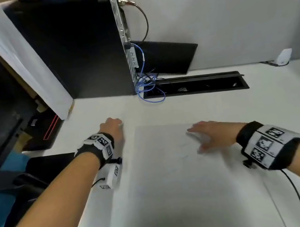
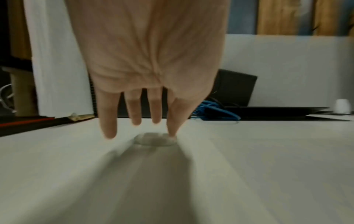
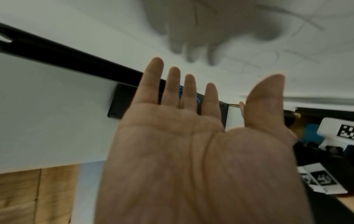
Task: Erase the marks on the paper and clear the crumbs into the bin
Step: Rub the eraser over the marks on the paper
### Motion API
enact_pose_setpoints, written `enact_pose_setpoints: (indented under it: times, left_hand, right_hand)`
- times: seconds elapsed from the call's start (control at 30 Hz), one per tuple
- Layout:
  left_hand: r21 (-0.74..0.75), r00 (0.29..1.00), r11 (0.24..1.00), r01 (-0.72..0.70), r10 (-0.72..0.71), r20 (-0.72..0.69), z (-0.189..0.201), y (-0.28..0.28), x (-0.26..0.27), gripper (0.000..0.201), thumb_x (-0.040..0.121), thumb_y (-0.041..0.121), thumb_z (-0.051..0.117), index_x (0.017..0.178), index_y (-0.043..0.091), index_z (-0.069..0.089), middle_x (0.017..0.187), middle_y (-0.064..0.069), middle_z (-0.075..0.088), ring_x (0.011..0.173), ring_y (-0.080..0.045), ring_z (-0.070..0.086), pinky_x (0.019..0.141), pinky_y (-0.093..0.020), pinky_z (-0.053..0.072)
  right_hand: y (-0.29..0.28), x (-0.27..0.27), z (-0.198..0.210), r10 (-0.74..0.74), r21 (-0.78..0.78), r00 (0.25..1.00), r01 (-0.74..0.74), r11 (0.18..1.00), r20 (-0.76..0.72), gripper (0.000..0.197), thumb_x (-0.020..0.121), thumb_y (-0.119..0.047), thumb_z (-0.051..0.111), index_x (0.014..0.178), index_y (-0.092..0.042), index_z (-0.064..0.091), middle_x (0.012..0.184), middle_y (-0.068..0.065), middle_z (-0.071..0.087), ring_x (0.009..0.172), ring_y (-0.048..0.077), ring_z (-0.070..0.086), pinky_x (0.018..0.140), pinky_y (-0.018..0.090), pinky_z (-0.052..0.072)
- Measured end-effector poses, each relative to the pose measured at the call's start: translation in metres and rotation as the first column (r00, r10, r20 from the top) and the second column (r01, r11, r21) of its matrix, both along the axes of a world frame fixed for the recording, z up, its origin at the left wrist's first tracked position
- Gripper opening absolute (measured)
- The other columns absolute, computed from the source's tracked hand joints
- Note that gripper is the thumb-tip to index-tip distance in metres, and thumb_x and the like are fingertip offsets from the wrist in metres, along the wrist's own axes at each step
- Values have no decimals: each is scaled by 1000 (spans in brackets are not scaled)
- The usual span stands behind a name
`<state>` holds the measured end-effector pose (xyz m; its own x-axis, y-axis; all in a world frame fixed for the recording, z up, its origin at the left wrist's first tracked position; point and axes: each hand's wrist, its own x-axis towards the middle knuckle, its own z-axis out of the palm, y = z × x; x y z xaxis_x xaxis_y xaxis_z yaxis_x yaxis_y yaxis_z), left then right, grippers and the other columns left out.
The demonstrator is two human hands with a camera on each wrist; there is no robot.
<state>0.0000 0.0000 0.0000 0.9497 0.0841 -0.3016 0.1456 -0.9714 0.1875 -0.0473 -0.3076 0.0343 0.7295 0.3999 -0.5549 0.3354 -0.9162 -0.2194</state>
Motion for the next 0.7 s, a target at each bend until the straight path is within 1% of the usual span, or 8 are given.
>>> enact_pose_setpoints:
  times: [0.03, 0.13, 0.27, 0.33, 0.43, 0.53, 0.63, 0.7]
  left_hand:
    - [34, 999, 999, 11, -9, -40, -3, 1, 1, 40, 94, 9, 43, 134, 10, 47, 140, -17, 40, 127, -36, 43, 107, -38, 35]
    - [19, 999, 999, -31, 31, 11, -12, 8, 5, 33, 92, 9, 49, 124, 10, 56, 133, -18, 48, 121, -36, 49, 102, -38, 39]
    - [-11, 994, 1000, -17, 18, 105, -6, 5, -5, 27, 89, 23, 60, 112, 9, 62, 120, -13, 60, 111, -30, 56, 88, -31, 43]
    - [-122, 983, 991, 48, -25, 182, 5, -5, -16, 29, 82, 25, 70, 106, 11, 63, 106, -9, 62, 97, -24, 58, 78, -25, 43]
    - [-245, 963, 939, 242, -201, 178, 17, -33, -37, 25, 70, 22, 80, 90, 18, 66, 83, 1, 57, 71, -14, 53, 57, -19, 39]
    - [-290, 940, 895, 338, -309, 144, 13, -55, -49, 25, 69, 19, 81, 91, 17, 70, 75, 5, 57, 74, -14, 55, 58, -13, 40]
    - [-294, 935, 889, 350, -313, 165, 0, -65, -51, 30, 70, 18, 81, 98, 13, 73, 69, 10, 56, 64, -5, 51, 58, -11, 39]
    - [-290, 932, 888, 357, -319, 171, -5, -69, -53, 30, 71, 19, 80, 99, 12, 73, 67, 12, 56, 60, -1, 49, 57, -11, 38]
  right_hand:
    - [6, 1, -8, 15, -8, 1000, -15, 1000, -4, 78, 88, -41, 56, 150, -29, 10, 159, -2, 6, 145, 20, 13, 118, 39, 17]
    - [17, 0, -21, 63, -72, 998, -64, 995, -24, 82, 89, -44, 55, 149, -32, 0, 159, 0, -7, 147, 23, -1, 118, 41, 10]
    - [18, -4, -36, 104, -127, 994, -101, 987, 24, 83, 88, -50, 52, 148, -35, -3, 159, 3, -12, 146, 30, -8, 117, 52, 9]
    - [18, -6, -39, 104, -118, 994, -98, 988, 39, 84, 88, -52, 52, 148, -35, -3, 159, 3, -12, 146, 31, -8, 117, 53, 8]
    - [16, -10, -39, 103, -103, 994, -98, 990, 45, 85, 87, -51, 55, 149, -35, -1, 159, 2, -10, 146, 28, -6, 119, 47, 6]
    - [18, -15, -32, 81, -83, 996, -77, 994, 48, 84, 84, -46, 61, 149, -31, 9, 159, 1, -1, 146, 25, 5, 119, 42, 9]
    - [30, -20, -30, 77, -38, 990, -73, 997, 116, 76, 84, -39, 64, 145, -20, 23, 153, 3, 19, 140, 22, 25, 116, 38, 22]
    - [43, -22, -35, 116, -42, 979, -111, 993, 167, 77, 87, -44, 59, 146, -14, 20, 154, 5, 20, 140, 22, 24, 116, 36, 21]
